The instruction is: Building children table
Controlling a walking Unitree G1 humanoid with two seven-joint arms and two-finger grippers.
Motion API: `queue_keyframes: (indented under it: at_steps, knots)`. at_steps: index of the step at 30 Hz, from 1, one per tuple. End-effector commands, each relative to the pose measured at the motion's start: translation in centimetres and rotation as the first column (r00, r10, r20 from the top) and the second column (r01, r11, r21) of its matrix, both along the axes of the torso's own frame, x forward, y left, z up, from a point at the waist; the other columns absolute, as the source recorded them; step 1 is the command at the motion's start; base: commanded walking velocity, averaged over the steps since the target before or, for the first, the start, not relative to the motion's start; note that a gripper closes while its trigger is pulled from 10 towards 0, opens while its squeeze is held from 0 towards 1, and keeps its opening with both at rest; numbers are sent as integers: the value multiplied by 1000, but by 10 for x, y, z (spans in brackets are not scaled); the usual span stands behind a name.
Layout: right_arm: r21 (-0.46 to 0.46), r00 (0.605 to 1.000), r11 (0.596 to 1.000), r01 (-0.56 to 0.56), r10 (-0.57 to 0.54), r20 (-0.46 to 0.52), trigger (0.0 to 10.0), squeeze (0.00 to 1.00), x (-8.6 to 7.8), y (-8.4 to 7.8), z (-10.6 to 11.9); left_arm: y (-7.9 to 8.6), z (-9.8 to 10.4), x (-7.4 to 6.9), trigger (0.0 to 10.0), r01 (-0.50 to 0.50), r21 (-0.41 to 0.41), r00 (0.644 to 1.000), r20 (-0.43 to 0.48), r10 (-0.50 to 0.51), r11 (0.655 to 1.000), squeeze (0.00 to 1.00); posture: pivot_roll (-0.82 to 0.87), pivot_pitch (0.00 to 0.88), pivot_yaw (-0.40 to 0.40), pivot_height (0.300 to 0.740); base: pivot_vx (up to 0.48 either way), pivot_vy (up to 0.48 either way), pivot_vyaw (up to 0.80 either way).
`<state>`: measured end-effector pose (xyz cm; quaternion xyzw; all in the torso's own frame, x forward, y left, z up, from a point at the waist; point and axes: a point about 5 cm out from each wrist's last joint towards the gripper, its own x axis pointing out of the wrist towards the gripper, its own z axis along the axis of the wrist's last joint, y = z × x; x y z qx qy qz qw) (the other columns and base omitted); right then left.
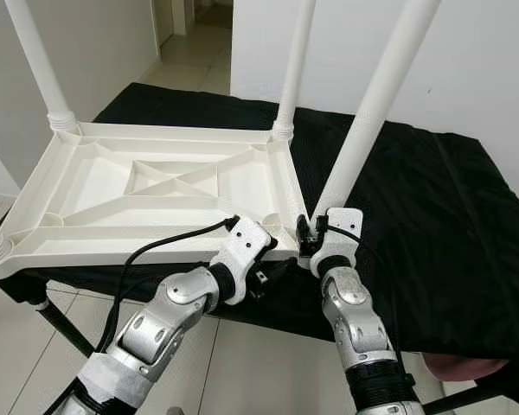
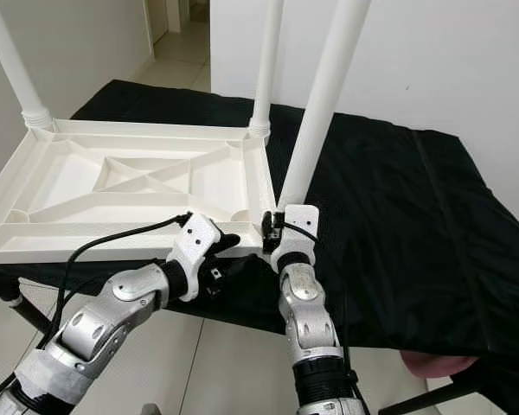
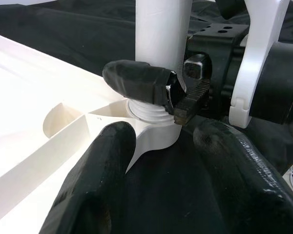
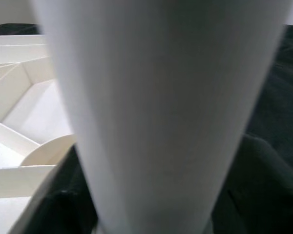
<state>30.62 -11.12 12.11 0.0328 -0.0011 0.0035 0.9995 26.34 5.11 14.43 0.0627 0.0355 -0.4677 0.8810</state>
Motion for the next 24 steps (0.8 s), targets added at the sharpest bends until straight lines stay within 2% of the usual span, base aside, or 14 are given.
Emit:
queue_keyframes:
  at_steps: [1, 8, 10, 11, 14, 15, 19, 21, 23, 24]
  knots:
    - [10, 1000, 1000, 13, -13, -22, 10000, 1000, -3, -2, -6, -2, -1, -1, 10000, 84, 14, 996, -8, -83, 996, 0, -25, 0, -59, 740, 0, 0, 0]
    - [28, 998, 999, -34, 33, 44, 10000, 1000, -1, -4, 6, -2, -1, -1, 10000, 79, 14, 997, -4, -79, 997, 0, -23, 0, -59, 740, 0, 0, 0]
    - [19, 995, 996, -89, 88, 55, 10000, 1000, 1, -4, 10, -2, -1, 0, 10000, 79, 15, 997, -3, -79, 997, 0, -23, 0, -59, 740, 0, 0, 0]
    - [11, 990, 992, -124, 123, 64, 10000, 176, 2, -5, 12, -2, -1, 0, 10000, 79, 15, 997, -2, -79, 997, 0, -25, 0, -58, 740, 0, 0, 0]
    - [5, 985, 988, -157, 156, 73, 10000, 176, 3, -6, 14, -2, -1, 0, 10000, 80, 16, 997, -1, -80, 997, 0, -25, 0, -58, 740, 0, 0, 0]
    - [-7, 971, 975, -222, 222, 87, 10000, 0, 5, -8, 17, -2, 0, 1, 10000, 79, 16, 997, 0, -79, 997, 0, -31, 0, -54, 740, 0, 0, 0]
    - [-30, 941, 946, -323, 324, 97, 10000, 0, 7, -10, 21, -2, 0, 2, 10000, 79, 17, 997, 2, -79, 997, 0, -34, 0, -51, 740, 0, 0, 0]
    - [-97, 892, 894, -437, 445, 83, 10000, 0, 13, -16, 19, -2, 0, 3, 10000, 79, 16, 997, 2, -79, 997, 0, -38, 0, -47, 740, 0, 0, 0]
    - [-97, 892, 894, -437, 445, 83, 10000, 0, 13, -16, 19, -2, 0, 3, 10000, 79, 16, 997, 2, -79, 997, 0, -38, 0, -47, 740, 0, 0, 0]
    - [-132, 869, 869, -476, 488, 76, 10000, 0, 15, -18, 19, -2, 0, 3, 10000, 78, 15, 997, 2, -78, 997, 0, -38, 0, -46, 740, 0, 0, 0]
